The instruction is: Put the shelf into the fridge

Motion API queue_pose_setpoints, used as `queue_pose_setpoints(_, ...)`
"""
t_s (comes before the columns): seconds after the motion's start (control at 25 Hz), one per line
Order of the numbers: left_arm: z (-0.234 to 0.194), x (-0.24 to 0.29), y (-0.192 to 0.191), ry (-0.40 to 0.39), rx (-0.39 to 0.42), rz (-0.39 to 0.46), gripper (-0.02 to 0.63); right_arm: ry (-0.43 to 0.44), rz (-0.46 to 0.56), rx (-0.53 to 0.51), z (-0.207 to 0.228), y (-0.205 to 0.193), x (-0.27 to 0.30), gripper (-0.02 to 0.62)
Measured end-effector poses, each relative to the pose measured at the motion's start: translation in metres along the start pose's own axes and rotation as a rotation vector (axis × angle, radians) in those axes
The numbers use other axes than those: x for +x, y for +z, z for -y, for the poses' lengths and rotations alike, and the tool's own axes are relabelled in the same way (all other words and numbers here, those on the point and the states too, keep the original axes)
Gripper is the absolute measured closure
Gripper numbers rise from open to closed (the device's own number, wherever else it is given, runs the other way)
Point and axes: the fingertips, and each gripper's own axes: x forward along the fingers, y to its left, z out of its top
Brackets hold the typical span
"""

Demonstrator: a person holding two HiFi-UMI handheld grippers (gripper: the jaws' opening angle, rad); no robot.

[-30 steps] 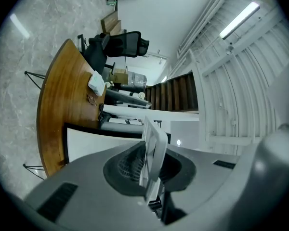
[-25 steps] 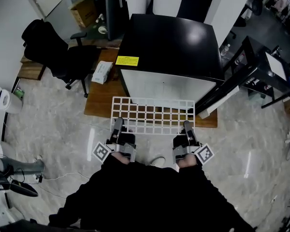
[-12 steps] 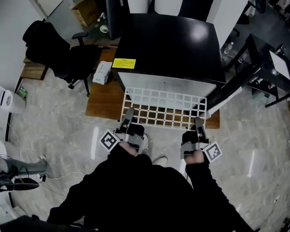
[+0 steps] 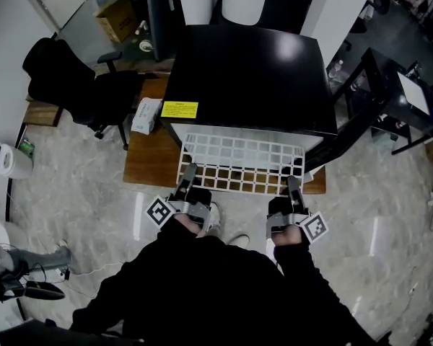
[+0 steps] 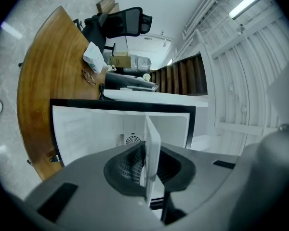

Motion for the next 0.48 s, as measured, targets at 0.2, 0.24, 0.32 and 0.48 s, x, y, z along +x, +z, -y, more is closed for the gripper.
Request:
queue_pose_setpoints(0.2, -0.004, 0.008, 0.002, 0.014, 0.002, -0.003, 0.574, -0.001, 0.017, 0.011, 0.001, 0.005, 0.015, 0.563)
queue_pose_setpoints(0.24, -0.004, 0.008, 0.002, 0.016, -0.001, -0.003, 0.574, -0.003, 0.023, 0.013, 0.001, 0.006, 0.017, 0.563)
queue_pose_setpoints(0.32, -0.004, 0.007, 0.001, 0.016, -0.005, -0.003, 0.574, -0.006, 0.034, 0.017, 0.001, 0.007, 0.018, 0.563)
queue_pose_setpoints(0.48, -0.004, 0.007, 0.001, 0.017, -0.008, 0.01, 0.574, -0.006, 0.047, 0.021, 0.001, 0.008, 0.019, 0.565)
